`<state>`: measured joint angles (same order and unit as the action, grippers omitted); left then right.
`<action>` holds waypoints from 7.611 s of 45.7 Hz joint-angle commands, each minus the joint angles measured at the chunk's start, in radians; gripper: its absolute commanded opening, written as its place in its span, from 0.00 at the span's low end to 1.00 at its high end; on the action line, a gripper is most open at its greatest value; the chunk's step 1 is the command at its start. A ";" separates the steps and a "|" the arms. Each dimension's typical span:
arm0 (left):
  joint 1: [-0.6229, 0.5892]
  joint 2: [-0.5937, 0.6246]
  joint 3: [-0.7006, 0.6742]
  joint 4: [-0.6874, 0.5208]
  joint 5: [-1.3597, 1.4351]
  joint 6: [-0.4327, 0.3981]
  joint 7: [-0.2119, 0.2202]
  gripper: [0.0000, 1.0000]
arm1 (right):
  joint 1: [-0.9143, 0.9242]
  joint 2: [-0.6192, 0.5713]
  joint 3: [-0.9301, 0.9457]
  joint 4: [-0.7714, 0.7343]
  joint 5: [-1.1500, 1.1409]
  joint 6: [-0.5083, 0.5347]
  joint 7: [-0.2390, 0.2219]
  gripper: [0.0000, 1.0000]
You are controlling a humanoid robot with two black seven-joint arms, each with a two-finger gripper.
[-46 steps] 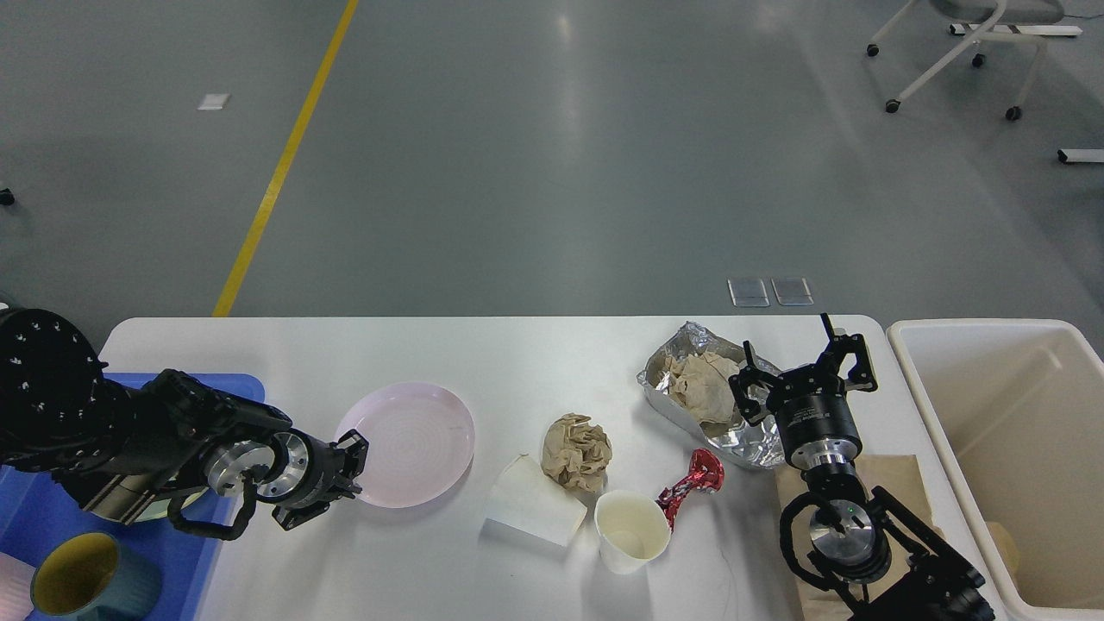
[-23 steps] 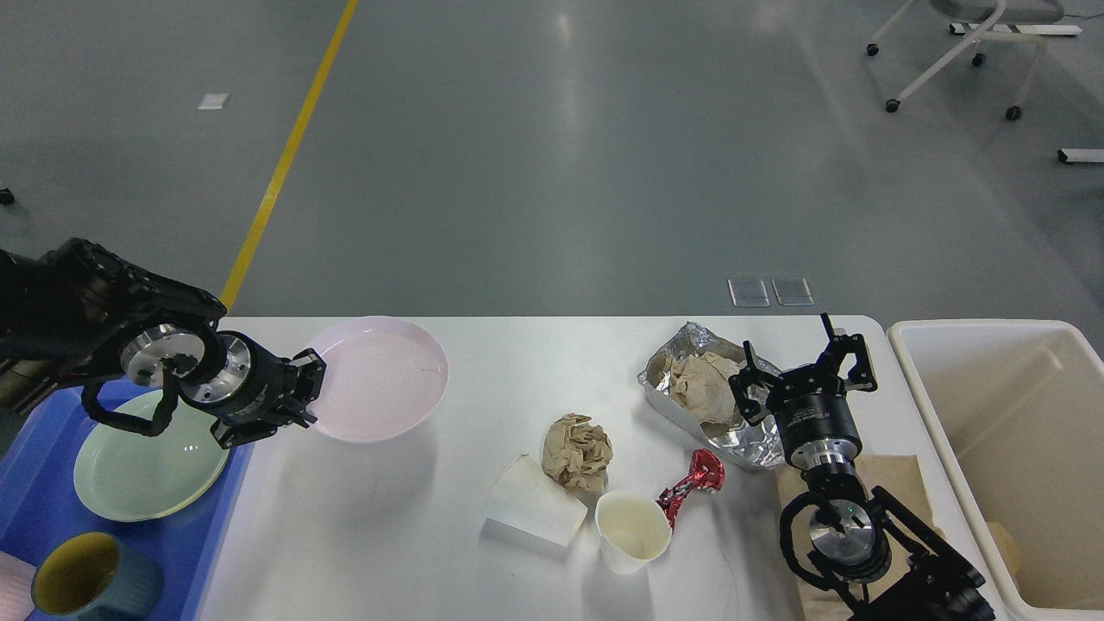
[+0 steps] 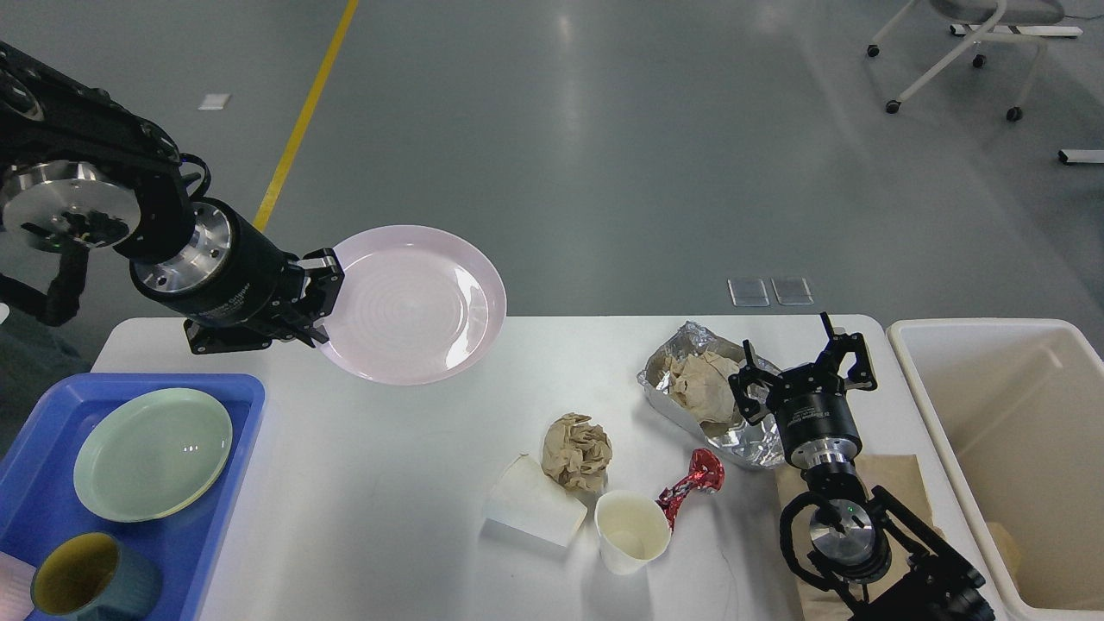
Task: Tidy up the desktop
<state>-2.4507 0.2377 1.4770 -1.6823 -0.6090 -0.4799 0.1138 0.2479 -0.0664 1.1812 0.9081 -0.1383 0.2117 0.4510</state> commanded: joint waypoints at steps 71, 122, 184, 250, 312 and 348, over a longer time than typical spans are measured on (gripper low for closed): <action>1.234 0.488 -0.403 1.158 0.512 -0.270 -0.118 0.00 | -0.001 -0.001 0.000 0.000 0.000 0.000 0.000 1.00; 1.371 0.446 -0.417 1.214 0.523 0.015 -0.114 0.72 | -0.001 0.000 0.000 0.000 0.000 0.000 0.000 1.00; 1.396 0.489 -1.584 1.173 0.512 -0.057 -0.201 0.96 | -0.001 0.000 0.000 0.000 0.000 0.000 0.000 1.00; 2.090 0.071 -2.736 0.923 0.670 -0.020 -0.230 0.96 | -0.001 -0.001 0.000 0.000 0.000 0.000 0.000 1.00; 2.124 -0.014 -2.713 0.928 0.623 -0.100 -0.414 0.96 | 0.001 0.000 0.000 -0.002 0.000 0.000 0.000 1.00; 2.127 -0.018 -2.707 0.929 0.620 -0.108 -0.421 0.96 | -0.001 0.000 0.000 0.000 0.000 0.000 0.000 1.00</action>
<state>-0.3236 0.2192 -1.2302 -0.7531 0.0107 -0.5874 -0.3068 0.2470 -0.0666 1.1812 0.9080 -0.1380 0.2117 0.4510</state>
